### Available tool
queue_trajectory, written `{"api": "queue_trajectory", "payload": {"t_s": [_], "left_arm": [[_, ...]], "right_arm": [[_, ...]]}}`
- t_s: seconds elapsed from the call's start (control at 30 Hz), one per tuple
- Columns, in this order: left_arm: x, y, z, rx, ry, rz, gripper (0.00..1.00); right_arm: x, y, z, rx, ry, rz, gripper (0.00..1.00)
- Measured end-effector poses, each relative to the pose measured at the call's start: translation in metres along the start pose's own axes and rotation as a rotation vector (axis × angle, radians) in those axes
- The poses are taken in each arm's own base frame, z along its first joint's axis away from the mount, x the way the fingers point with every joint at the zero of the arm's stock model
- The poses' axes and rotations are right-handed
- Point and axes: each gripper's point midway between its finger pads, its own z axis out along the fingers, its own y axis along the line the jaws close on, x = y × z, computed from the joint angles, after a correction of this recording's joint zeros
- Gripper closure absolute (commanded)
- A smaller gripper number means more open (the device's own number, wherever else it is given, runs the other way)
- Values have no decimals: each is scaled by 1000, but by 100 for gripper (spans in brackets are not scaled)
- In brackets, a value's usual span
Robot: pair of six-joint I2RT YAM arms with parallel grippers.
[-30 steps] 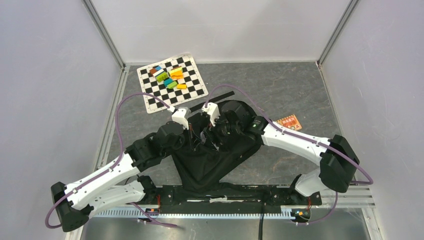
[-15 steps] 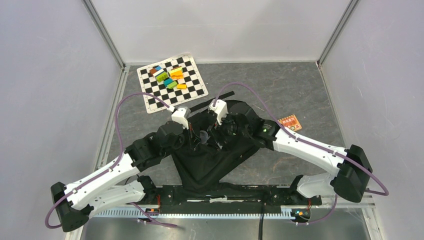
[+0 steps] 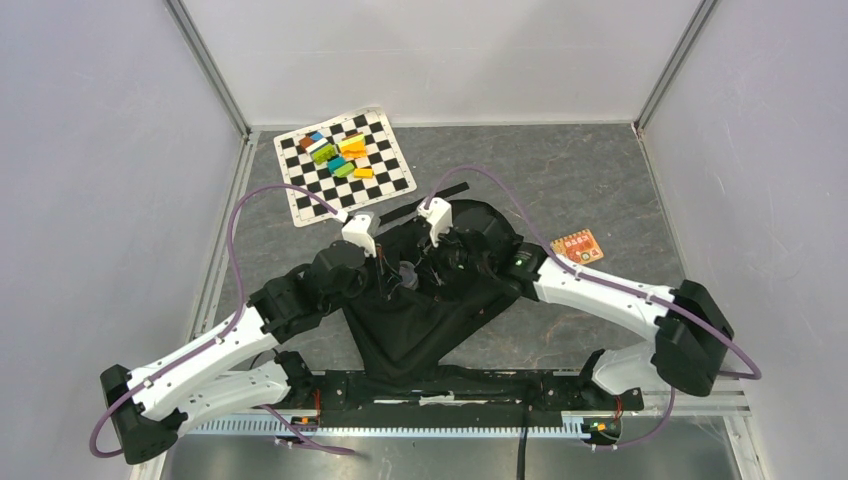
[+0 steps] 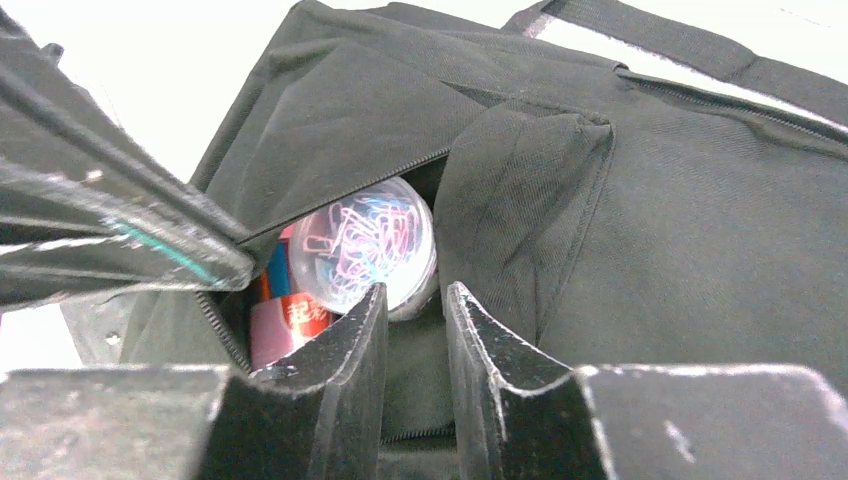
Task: Pack the student bag
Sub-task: Place the stationery in the student bag.
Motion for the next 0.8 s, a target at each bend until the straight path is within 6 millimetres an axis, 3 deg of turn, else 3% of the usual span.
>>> {"api": "queue_trajectory", "payload": {"t_s": [0.1, 0.2, 0.5, 0.7, 0.8], "left_arm": [[-1, -1, -1, 2, -2, -1, 98], [-3, -2, 0, 3, -3, -1, 98], [-1, -1, 2, -7, 8, 3, 98], [1, 0, 2, -12, 16, 5, 98], [-1, -1, 2, -10, 12, 5, 98]], "right_arm": [[10, -3, 13, 4, 25, 10, 72], [4, 0, 24, -20, 2, 10, 74], [2, 35, 50, -172, -18, -7, 79], [3, 37, 49, -181, -19, 29, 61], [5, 30, 41, -135, 0, 28, 40]]}}
